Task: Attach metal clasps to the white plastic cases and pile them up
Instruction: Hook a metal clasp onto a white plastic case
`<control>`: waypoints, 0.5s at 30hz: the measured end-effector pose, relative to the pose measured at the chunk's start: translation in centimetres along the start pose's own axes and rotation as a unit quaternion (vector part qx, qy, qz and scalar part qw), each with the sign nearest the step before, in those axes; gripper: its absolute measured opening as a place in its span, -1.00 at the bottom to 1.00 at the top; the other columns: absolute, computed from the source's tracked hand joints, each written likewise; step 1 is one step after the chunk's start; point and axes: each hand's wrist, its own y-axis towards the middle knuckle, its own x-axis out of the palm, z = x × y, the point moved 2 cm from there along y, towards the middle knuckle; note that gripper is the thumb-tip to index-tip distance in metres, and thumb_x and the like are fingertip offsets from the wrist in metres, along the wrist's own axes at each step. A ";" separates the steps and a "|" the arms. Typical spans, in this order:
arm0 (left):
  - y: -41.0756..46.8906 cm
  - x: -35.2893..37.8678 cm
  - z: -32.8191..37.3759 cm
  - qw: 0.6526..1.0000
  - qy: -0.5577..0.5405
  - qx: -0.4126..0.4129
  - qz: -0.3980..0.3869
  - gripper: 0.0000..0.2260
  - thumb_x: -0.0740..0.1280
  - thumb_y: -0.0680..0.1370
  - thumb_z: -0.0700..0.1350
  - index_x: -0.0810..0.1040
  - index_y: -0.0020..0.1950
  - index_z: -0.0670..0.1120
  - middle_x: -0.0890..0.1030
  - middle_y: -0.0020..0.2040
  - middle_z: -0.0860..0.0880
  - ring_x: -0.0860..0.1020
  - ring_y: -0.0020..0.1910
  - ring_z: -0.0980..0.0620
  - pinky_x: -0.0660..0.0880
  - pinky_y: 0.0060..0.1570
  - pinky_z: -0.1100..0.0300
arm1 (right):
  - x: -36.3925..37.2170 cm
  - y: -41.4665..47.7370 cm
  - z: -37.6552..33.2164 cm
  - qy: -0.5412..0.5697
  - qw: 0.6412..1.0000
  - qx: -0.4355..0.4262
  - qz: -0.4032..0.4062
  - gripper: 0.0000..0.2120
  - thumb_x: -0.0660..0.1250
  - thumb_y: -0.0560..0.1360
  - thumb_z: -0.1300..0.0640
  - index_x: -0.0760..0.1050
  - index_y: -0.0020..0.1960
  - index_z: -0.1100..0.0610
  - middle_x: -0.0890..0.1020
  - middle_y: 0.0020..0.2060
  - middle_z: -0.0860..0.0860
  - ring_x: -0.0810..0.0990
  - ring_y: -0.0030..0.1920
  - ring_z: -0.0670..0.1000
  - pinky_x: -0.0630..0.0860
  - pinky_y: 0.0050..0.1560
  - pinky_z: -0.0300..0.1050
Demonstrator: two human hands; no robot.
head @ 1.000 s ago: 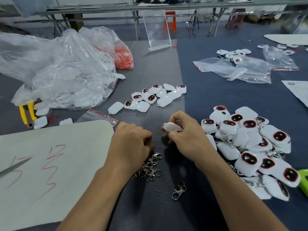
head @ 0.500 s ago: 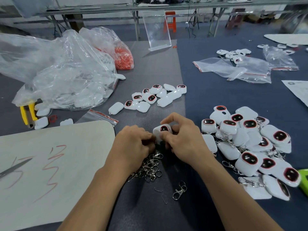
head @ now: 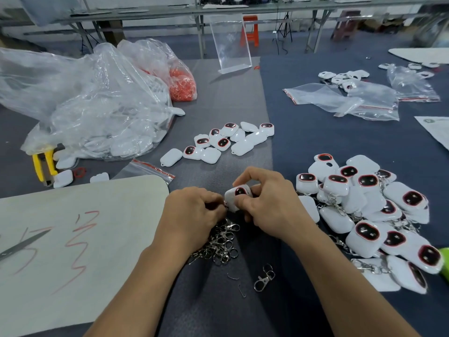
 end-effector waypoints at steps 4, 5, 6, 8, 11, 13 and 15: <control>-0.1 -0.1 0.2 1.000 0.012 -0.003 0.014 -0.80 0.36 0.34 0.14 0.71 -0.13 0.16 0.65 -0.30 0.11 0.57 -0.25 0.10 0.51 -0.20 0.11 | 0.3 -0.1 0.1 -0.010 1.000 -0.002 -0.001 -0.86 0.43 0.49 0.17 0.54 -0.10 -0.06 0.67 -0.45 -0.01 0.55 -0.55 -0.13 0.47 -0.48 -0.24; -0.2 -0.1 0.2 0.999 0.026 0.004 0.018 -0.79 0.37 0.34 0.15 0.71 -0.14 0.14 0.65 -0.31 0.10 0.57 -0.26 0.08 0.51 -0.22 0.10 | 0.5 -0.2 0.2 -0.001 1.000 0.004 0.001 -0.86 0.43 0.48 0.16 0.54 -0.10 -0.06 0.67 -0.45 0.00 0.56 -0.55 -0.11 0.48 -0.48 -0.23; -0.2 -0.2 0.2 0.999 0.042 0.013 0.024 -0.79 0.38 0.34 0.16 0.72 -0.16 0.11 0.64 -0.34 0.09 0.56 -0.29 0.08 0.49 -0.26 0.11 | 0.7 -0.2 0.3 0.017 1.000 0.012 0.005 -0.86 0.43 0.48 0.17 0.54 -0.10 -0.06 0.67 -0.45 0.02 0.57 -0.55 -0.08 0.47 -0.48 -0.23; -0.1 -0.3 0.3 0.996 0.063 0.033 0.049 -0.82 0.40 0.33 0.13 0.71 -0.23 0.08 0.59 -0.43 0.10 0.50 -0.36 0.07 0.40 -0.34 0.15 | 1.1 -0.2 0.6 0.067 0.997 0.031 0.011 -0.86 0.42 0.47 0.20 0.56 -0.10 -0.04 0.68 -0.44 0.06 0.60 -0.54 0.00 0.48 -0.46 -0.21; -0.3 -0.7 0.6 0.991 0.062 0.058 0.105 -0.93 0.43 0.32 0.05 0.69 -0.30 0.10 0.53 -0.48 0.12 0.47 -0.39 0.08 0.31 -0.28 0.19 | 1.3 0.0 0.8 0.159 0.985 0.060 0.015 -0.86 0.42 0.47 0.25 0.59 -0.09 0.02 0.68 -0.40 0.15 0.61 -0.48 0.11 0.50 -0.39 -0.09; -0.4 -0.9 0.6 0.992 0.002 0.046 0.118 -0.95 0.44 0.31 0.03 0.69 -0.27 0.16 0.58 -0.42 0.16 0.53 -0.34 0.09 0.39 -0.26 0.26 | 1.0 0.2 0.9 0.238 0.967 0.086 0.011 -0.86 0.41 0.49 0.32 0.60 -0.09 0.09 0.68 -0.36 0.21 0.56 -0.47 0.13 0.46 -0.45 -0.10; -0.4 -0.9 0.4 0.989 -0.107 0.012 0.099 -0.86 0.52 0.34 -0.03 0.70 -0.24 0.24 0.64 -0.36 0.25 0.61 -0.31 0.19 0.45 -0.30 0.39 | 0.7 0.2 0.9 0.303 0.947 0.110 -0.001 -0.88 0.38 0.51 0.37 0.60 -0.07 0.18 0.64 -0.36 0.23 0.52 -0.50 0.08 0.39 -0.54 -0.16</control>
